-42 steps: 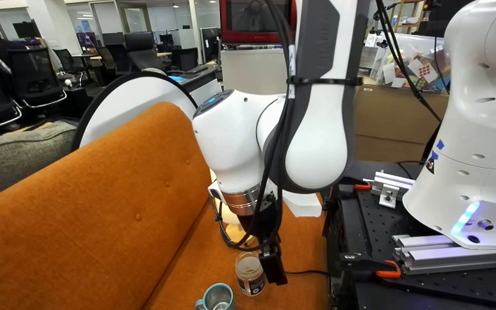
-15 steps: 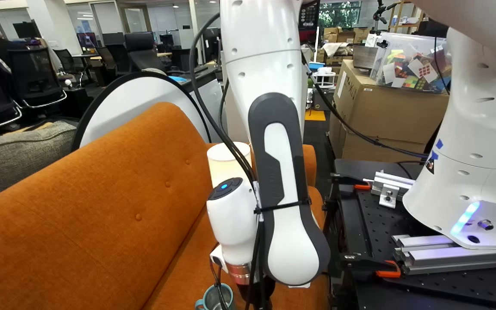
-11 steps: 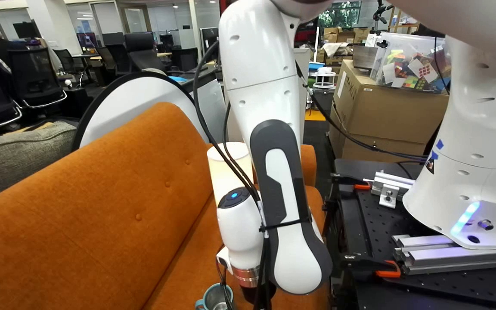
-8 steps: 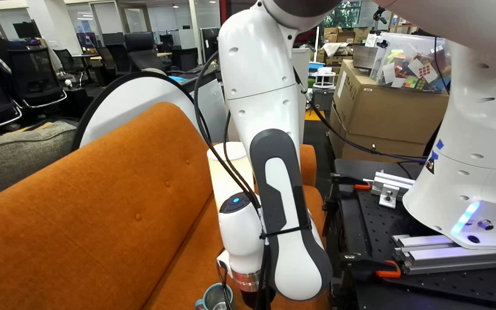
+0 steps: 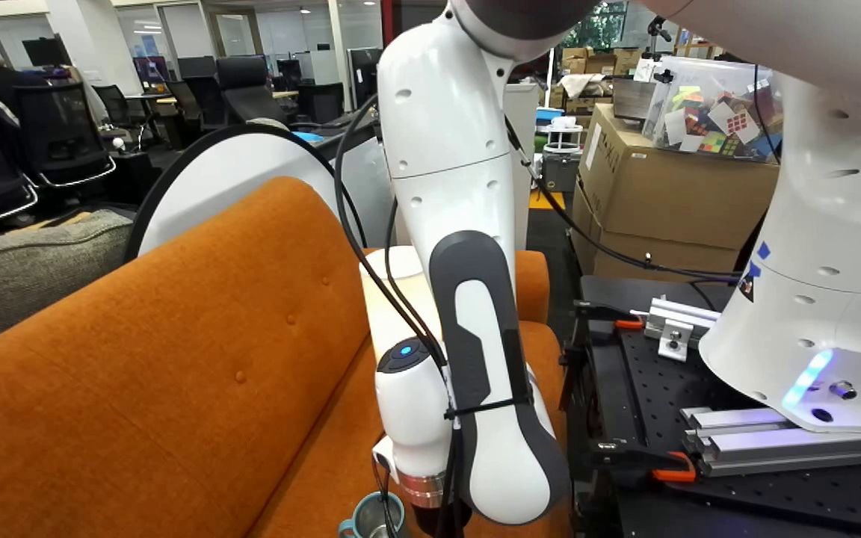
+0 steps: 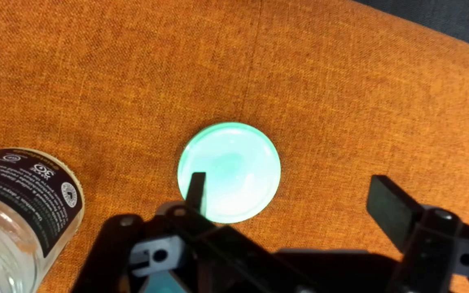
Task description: Cover the glass container with the green lid
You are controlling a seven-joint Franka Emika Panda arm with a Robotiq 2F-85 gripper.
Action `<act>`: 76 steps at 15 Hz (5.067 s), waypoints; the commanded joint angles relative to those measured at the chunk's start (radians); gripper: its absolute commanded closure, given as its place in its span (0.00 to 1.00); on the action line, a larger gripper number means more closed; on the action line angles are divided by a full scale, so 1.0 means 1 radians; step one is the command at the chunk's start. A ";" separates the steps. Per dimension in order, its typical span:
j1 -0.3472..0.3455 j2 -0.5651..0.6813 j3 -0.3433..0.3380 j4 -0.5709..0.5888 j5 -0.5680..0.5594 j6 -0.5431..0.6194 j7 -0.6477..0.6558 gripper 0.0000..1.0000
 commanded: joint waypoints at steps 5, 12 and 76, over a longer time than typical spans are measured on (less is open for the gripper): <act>0.075 0.122 -0.082 0.144 0.017 0.022 0.065 0.00; 0.138 0.192 -0.098 0.216 0.013 0.001 0.105 0.00; 0.017 -0.286 -0.226 -0.114 0.113 0.058 0.178 0.30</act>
